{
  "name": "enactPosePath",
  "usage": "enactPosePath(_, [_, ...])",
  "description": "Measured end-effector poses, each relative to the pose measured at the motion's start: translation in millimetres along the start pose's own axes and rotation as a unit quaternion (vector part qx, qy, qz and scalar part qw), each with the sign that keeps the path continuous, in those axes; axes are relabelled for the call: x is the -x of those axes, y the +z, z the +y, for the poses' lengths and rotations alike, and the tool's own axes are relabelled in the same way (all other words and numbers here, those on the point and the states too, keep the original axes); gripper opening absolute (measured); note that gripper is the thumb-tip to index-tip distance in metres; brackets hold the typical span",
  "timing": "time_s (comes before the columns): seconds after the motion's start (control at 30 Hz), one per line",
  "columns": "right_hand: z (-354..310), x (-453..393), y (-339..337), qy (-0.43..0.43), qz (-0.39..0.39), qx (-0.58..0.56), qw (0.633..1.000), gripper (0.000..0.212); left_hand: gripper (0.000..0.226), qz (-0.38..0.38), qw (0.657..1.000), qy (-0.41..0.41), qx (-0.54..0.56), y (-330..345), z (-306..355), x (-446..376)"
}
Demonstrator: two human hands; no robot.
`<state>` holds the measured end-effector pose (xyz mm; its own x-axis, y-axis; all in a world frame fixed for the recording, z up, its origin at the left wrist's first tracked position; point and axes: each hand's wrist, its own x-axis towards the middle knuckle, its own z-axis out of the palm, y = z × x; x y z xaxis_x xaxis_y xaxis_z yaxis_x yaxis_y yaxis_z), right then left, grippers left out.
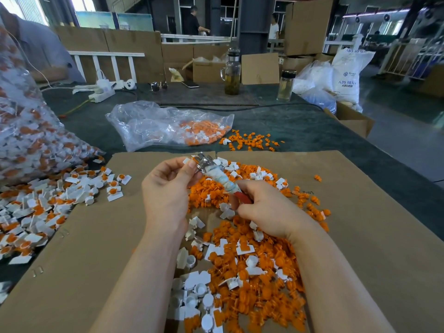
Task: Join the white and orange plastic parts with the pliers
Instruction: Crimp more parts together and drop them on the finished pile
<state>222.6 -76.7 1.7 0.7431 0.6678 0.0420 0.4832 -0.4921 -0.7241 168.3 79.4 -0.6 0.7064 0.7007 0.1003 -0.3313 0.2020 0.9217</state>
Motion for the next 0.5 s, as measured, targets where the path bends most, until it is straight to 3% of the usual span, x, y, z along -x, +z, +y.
enactPosePath(0.17, [-2.3, -0.7, 1.1, 0.001, -0.007, 0.017, 1.000, 0.027, 0.009, 0.008, 0.999, -0.044, 0.015, -0.6, -0.3, -0.7])
enactPosePath(0.27, [-1.9, -1.9, 3.7, 0.010, 0.010, 0.018, 1.000, 0.015, 0.006, 0.028, 0.994, -0.100, 0.044, -3.6, 0.0, -3.5])
enactPosePath(0.37, [1.9, -3.2, 5.1, 0.044, 0.060, 0.011, 0.997, 0.006, 0.006, 0.088, 0.978, -0.165, 0.095, -15.0, 1.1, -13.9])
enactPosePath(0.5, [12.3, -6.7, 2.4, 0.082, 0.152, 0.036, 0.984, 0.009, 0.008, 0.181, 0.935, -0.236, 0.195, -37.3, 5.1, -34.7])
